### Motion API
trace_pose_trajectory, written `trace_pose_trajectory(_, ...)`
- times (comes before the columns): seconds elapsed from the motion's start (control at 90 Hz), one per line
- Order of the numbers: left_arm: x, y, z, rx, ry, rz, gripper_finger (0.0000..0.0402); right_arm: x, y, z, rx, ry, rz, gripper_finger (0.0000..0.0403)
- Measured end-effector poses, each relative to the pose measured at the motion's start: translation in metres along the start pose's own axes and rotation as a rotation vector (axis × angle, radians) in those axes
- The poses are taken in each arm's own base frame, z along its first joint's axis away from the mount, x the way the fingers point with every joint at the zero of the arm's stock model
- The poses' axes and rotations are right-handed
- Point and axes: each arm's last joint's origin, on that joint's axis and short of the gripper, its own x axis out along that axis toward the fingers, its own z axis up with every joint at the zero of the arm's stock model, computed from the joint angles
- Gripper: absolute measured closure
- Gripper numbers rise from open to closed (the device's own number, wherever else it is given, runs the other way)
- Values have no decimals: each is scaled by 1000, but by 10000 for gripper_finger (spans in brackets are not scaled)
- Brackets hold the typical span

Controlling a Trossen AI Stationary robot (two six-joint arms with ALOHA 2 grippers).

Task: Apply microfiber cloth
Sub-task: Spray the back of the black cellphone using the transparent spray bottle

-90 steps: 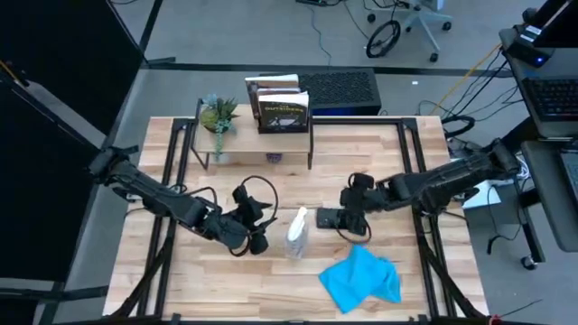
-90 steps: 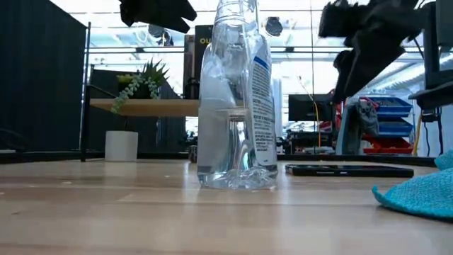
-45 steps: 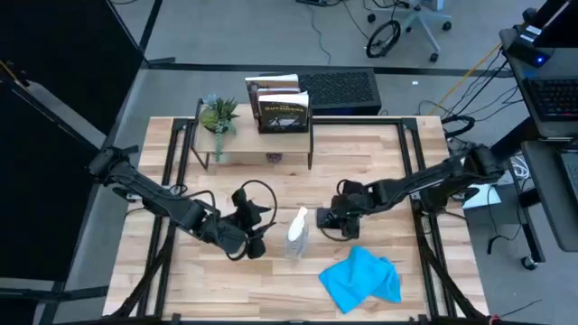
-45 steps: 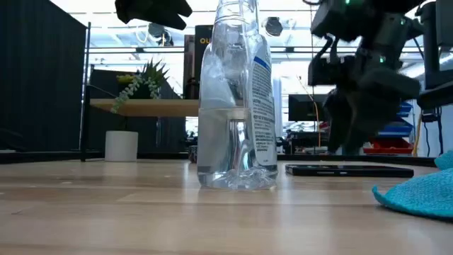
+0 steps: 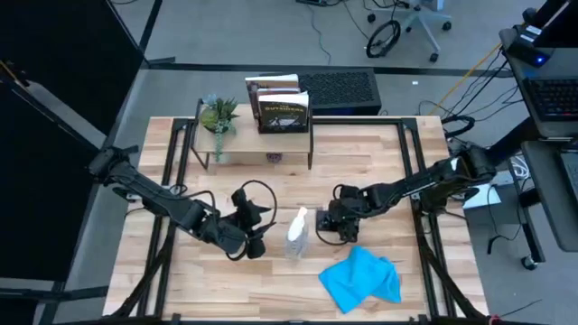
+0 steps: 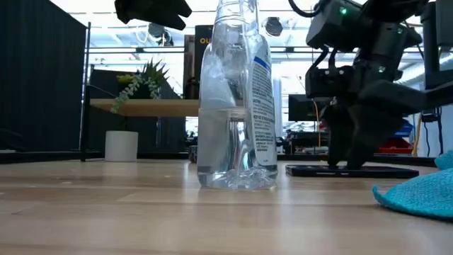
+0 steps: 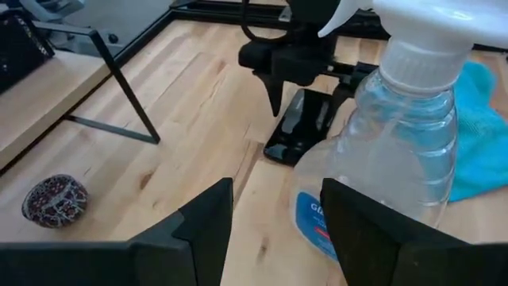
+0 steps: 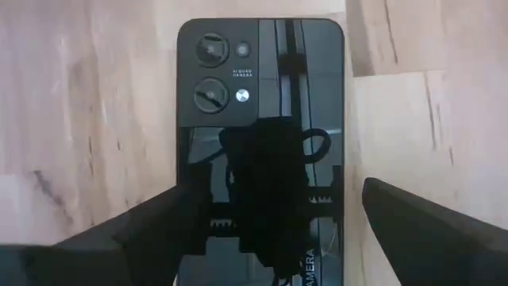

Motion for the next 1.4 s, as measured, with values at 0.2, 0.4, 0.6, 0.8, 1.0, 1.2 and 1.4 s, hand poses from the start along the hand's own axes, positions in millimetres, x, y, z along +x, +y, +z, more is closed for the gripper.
trace_pose_trajectory(0.2, 0, 0, 0, 0, 0, 1, 224, -4, 2, 6, 18, 0, 14, 62)
trace_pose_trajectory(0.4, 0, 0, 0, -1, 0, 1, 224, -5, 6, 4, 46, 20, 66, 62)
trace_pose_trajectory(0.6, 0, 0, 0, -1, -1, 1, 224, -4, 19, -1, -10, 10, 5, 62)
trace_pose_trajectory(0.8, 0, 0, 0, -4, -2, 0, 224, -5, 27, -1, -16, -9, 20, 62)
trace_pose_trajectory(1.0, 0, 0, 0, -4, -3, 0, 224, -5, 26, -1, 40, -12, 20, 62)
trace_pose_trajectory(1.2, 0, 0, 0, -4, -3, 0, 224, -5, 26, -1, 117, -15, 22, 61)
trace_pose_trajectory(1.4, 0, 0, 0, -5, -3, 0, 224, -5, 26, -1, 133, -15, 10, 30)
